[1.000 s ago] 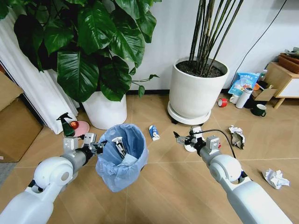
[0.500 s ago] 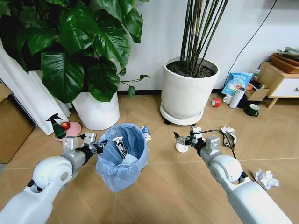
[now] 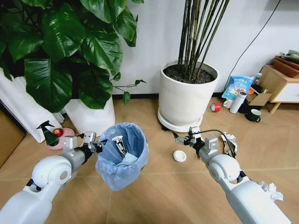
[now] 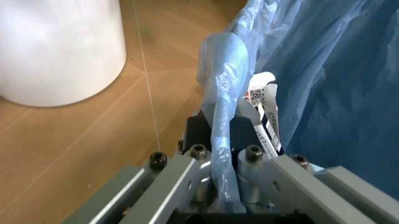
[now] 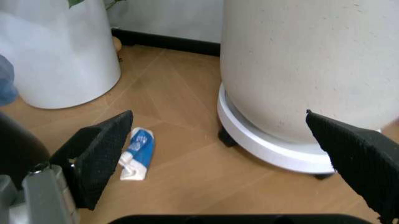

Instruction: Pick up the trash bin and place the garbage on the floor into it.

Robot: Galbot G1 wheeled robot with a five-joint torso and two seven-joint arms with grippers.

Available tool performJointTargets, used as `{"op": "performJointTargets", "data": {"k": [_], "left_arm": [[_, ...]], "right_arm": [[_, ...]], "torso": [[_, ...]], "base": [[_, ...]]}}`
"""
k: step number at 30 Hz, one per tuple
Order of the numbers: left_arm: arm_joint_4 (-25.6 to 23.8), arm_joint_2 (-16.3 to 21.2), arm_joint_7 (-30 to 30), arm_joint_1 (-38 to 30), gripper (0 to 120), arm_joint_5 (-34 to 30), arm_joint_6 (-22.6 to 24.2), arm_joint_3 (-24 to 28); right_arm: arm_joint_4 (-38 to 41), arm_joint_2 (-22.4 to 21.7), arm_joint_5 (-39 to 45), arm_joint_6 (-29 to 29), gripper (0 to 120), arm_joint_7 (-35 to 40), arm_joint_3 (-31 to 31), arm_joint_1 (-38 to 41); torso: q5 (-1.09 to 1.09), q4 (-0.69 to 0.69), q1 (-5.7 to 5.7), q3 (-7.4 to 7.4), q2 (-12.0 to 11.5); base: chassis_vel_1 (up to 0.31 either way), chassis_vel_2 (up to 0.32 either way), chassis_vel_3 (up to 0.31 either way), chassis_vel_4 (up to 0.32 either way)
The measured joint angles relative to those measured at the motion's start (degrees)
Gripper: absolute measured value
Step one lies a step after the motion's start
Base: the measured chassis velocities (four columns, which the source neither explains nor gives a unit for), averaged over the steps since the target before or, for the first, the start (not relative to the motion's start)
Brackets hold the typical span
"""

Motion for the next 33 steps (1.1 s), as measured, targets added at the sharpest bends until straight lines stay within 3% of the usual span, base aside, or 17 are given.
{"op": "performJointTargets", "data": {"k": [20,24,28,31,33], "left_arm": [[0.6,-1.9,-1.7,0.4,0,0.4,0.0,-0.9],[0.8,-2.4,-1.9,1.5,0,0.7,0.0,-2.5],[0.5,-2.4,-2.1,2.2,0,0.8,0.0,-4.6],[0.5,-2.2,-1.7,2.4,0,0.8,0.0,-5.8],[0.5,-1.9,-1.0,2.8,0,0.7,0.0,-7.5]], "right_arm": [[-1.3,-1.3,-2.3,2.3,100,-3.9,-3.2,-0.2],[-4.5,-1.1,-2.4,3.1,100,-4.6,-6.7,1.1],[-12.5,1.3,-0.8,2.7,100,-4.6,-13.8,5.9],[-17.6,3.7,-0.6,2.9,100,-4.8,-17.4,8.5],[-22.8,7.8,-0.7,3.4,100,-4.8,-20.6,11.4]], "torso": [[0.00,0.00,0.01,0.00,0.0],[-0.02,-0.02,-0.02,-0.03,0.0],[-0.01,0.02,-0.02,-0.02,0.0],[-0.02,0.00,-0.01,-0.01,0.0],[-0.01,0.00,-0.01,0.00,0.0]], "base": [[-0.129,0.103,0.129,-0.111],[0.054,-0.026,-0.059,0.019],[0.008,-0.014,-0.016,0.004],[0.000,0.000,0.000,0.000],[0.000,0.000,0.000,0.000]]}}
